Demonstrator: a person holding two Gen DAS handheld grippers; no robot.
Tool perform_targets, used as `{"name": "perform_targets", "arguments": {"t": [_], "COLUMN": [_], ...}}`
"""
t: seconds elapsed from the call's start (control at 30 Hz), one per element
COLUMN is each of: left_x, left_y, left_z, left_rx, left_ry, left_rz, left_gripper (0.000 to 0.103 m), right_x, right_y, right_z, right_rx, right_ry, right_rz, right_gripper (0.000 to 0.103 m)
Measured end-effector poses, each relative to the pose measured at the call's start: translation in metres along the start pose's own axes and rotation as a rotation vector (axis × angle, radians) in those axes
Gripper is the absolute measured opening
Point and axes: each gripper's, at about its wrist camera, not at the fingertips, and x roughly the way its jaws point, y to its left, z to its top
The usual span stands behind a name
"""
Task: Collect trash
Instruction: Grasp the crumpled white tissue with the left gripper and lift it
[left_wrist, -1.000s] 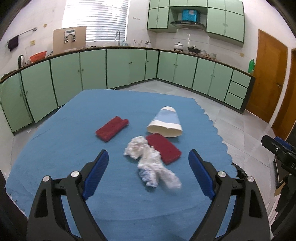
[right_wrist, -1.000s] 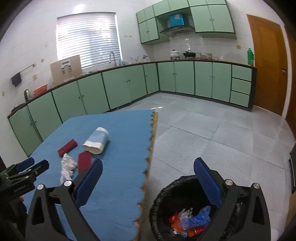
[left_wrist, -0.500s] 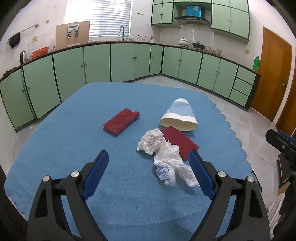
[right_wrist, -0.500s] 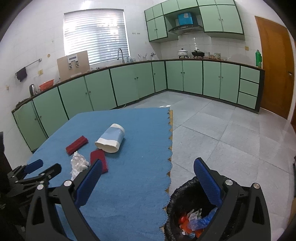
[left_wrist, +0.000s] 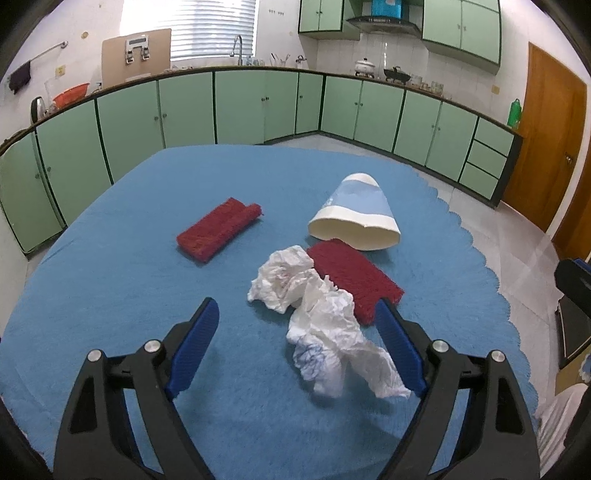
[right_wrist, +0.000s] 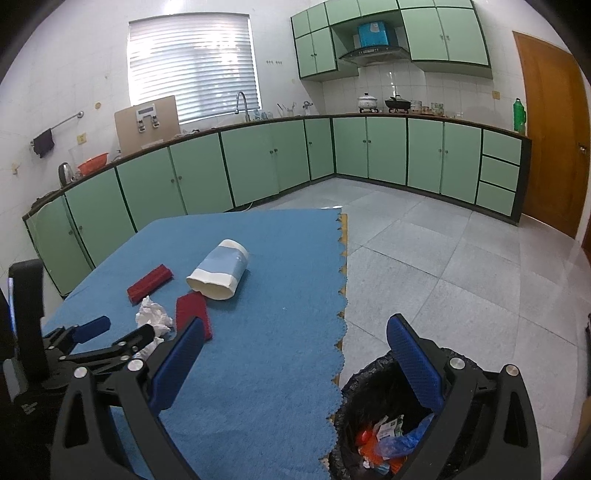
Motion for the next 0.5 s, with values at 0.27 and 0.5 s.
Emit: {"name": "perform_targets", "arguments": {"t": [0.27,0.5], "left_x": [0.022,0.026], "left_y": [-0.003,-0.001], "left_z": [-0.002,-0.003], "left_rx": [-0.015,-0.034], "left_ry": [0.085,0.104], "left_rz": [-0.018,-0.03], "left_gripper": [0.054,0.022], "right_x": [0.006,0.011], "right_y": [-0.001,0.007], "right_z": [0.0,-0.002], "right_rx": [-0.003,-0.017], "right_ry": [0.013,0.025], "right_rz": [0.0,0.016], "right_gripper": [0.097,0.097]}}
